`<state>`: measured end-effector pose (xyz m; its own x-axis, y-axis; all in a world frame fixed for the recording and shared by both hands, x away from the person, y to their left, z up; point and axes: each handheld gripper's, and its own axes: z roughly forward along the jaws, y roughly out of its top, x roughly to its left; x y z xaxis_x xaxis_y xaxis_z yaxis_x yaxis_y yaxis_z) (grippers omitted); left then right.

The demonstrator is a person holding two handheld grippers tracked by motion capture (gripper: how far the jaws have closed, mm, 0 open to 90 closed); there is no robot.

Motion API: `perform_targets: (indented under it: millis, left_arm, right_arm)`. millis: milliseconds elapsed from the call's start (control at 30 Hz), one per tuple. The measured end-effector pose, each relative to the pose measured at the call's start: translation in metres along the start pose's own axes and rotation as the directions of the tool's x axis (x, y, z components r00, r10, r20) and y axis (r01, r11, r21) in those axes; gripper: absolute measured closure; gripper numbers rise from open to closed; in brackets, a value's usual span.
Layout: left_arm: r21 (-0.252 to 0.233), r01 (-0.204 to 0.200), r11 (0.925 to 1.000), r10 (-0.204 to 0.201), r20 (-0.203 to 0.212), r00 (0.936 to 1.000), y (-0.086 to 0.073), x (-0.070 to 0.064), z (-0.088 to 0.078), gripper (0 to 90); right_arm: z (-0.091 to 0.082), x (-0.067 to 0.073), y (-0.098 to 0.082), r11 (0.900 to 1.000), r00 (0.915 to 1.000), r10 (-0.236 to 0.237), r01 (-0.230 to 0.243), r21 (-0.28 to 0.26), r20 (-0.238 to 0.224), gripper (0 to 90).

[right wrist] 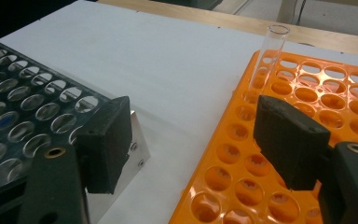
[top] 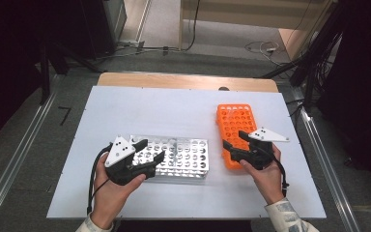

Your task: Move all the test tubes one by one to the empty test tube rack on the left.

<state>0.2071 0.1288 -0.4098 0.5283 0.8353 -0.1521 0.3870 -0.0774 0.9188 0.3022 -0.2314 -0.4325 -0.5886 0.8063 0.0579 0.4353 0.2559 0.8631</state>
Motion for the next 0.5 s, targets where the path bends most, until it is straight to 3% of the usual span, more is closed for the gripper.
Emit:
perform_targets:
  millis: [500]
  left_arm:
    - [-0.001, 0.001, 1.0, -0.001, -0.002, 1.0, 0.0, 0.002, -0.001, 31.4]
  right_arm:
    - [0.025, -0.006, 0.013, 1.0, 0.9988, -0.003, 0.003, 0.009, 0.049, 27.0]
